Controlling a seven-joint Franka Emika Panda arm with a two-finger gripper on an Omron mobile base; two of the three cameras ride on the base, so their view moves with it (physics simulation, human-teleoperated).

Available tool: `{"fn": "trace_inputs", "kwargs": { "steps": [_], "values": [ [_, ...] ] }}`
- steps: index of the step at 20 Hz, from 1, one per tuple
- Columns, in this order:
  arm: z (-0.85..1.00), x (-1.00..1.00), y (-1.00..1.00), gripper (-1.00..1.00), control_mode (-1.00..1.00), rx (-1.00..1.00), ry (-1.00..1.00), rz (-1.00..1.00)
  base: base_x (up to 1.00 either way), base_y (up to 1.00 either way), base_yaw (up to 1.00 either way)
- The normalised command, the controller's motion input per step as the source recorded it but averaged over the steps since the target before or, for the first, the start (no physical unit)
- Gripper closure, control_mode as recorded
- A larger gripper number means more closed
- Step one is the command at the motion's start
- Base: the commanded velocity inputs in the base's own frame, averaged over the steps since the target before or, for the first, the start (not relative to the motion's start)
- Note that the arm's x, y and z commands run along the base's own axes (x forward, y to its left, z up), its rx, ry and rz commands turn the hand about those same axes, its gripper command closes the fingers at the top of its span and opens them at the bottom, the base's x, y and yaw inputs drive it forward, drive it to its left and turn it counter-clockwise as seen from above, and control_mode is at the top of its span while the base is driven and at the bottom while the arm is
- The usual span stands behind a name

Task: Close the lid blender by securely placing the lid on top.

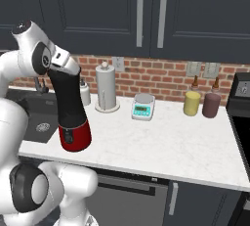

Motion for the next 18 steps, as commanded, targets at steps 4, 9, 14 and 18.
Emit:
{"fn": "trace_inputs", "kwargs": {
  "steps": [4, 9, 14, 18],
  "values": [
    [-0.41, -0.66, 0.0, -1.0, -1.0, 0.0, 0.0, 0.0, 0.0, 0.0, 0.0],
    [-0.29, -0.58, 0.0, -1.0, -1.0, 0.0, 0.0, 0.0, 0.0, 0.0, 0.0],
    [-0.02, -0.35, 0.0, -1.0, -1.0, 0.0, 0.1, 0.0, 0.0, 0.0, 0.0],
    [0.1, -0.24, 0.0, -1.0, -1.0, 0.0, 0.18, 0.0, 0.0, 0.0, 0.0]
  ]
}}
